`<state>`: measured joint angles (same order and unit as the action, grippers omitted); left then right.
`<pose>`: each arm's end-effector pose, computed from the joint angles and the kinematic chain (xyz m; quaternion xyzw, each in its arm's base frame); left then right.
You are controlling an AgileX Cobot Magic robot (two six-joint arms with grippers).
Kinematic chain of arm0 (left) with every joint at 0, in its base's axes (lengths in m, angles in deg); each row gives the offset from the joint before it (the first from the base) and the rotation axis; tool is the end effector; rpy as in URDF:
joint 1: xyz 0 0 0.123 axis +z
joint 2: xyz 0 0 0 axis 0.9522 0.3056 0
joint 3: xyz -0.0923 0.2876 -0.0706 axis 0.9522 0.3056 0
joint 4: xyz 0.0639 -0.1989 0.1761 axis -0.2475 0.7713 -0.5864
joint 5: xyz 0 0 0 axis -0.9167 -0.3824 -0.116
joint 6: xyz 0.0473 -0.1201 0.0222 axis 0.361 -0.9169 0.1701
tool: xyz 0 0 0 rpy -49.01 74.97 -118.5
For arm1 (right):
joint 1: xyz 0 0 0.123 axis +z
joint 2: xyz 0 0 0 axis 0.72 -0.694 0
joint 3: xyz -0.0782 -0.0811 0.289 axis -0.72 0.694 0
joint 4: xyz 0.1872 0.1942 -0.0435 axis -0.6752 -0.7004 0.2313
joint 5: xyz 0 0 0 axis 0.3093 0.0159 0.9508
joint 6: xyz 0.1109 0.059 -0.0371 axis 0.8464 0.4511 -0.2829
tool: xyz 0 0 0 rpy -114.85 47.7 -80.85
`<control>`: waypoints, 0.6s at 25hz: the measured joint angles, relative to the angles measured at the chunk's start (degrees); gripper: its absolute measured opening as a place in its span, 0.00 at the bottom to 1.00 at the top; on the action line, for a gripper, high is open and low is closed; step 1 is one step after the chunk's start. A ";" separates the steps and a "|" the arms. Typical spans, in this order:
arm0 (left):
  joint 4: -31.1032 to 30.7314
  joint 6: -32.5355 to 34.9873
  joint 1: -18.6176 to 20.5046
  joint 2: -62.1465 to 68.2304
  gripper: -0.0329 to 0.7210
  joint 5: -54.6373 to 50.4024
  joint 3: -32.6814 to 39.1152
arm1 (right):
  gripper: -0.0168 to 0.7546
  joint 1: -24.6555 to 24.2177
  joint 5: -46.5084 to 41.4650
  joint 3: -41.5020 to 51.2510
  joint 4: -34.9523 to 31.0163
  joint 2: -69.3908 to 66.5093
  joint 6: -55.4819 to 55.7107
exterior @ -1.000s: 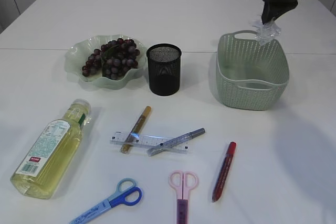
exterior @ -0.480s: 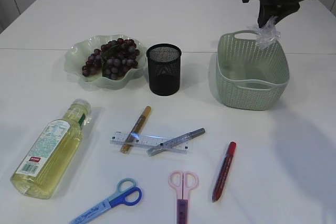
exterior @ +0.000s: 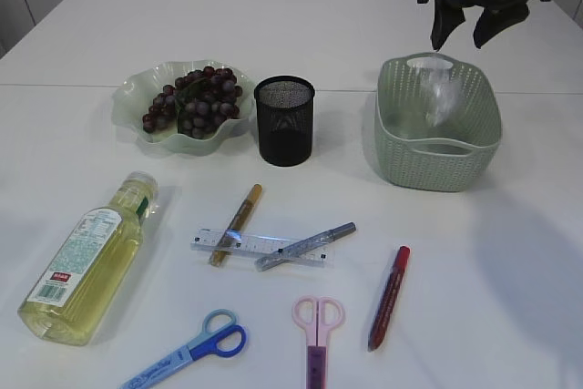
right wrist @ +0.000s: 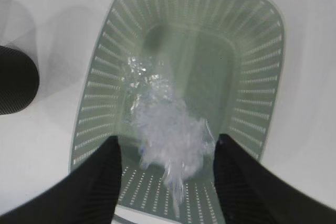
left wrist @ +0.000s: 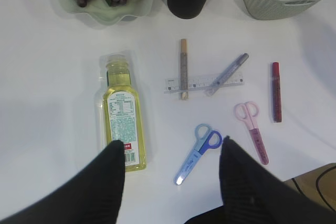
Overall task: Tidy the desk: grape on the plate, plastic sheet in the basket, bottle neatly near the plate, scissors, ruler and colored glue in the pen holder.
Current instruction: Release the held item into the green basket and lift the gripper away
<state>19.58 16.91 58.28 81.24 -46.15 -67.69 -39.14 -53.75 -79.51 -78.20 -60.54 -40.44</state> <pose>0.1994 -0.0747 0.4347 0.1069 0.9293 -0.1428 0.3233 0.5152 0.0634 0.2903 -0.0376 0.9770 0.0208 0.2086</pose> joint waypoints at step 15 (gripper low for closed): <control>0.00 0.00 0.00 0.00 0.59 0.00 0.00 | 0.70 0.00 0.00 1.23 -0.83 0.42 1.00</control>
<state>19.58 16.91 58.28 81.24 -46.15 -67.69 -39.14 -53.75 -78.27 -79.03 -60.12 -39.44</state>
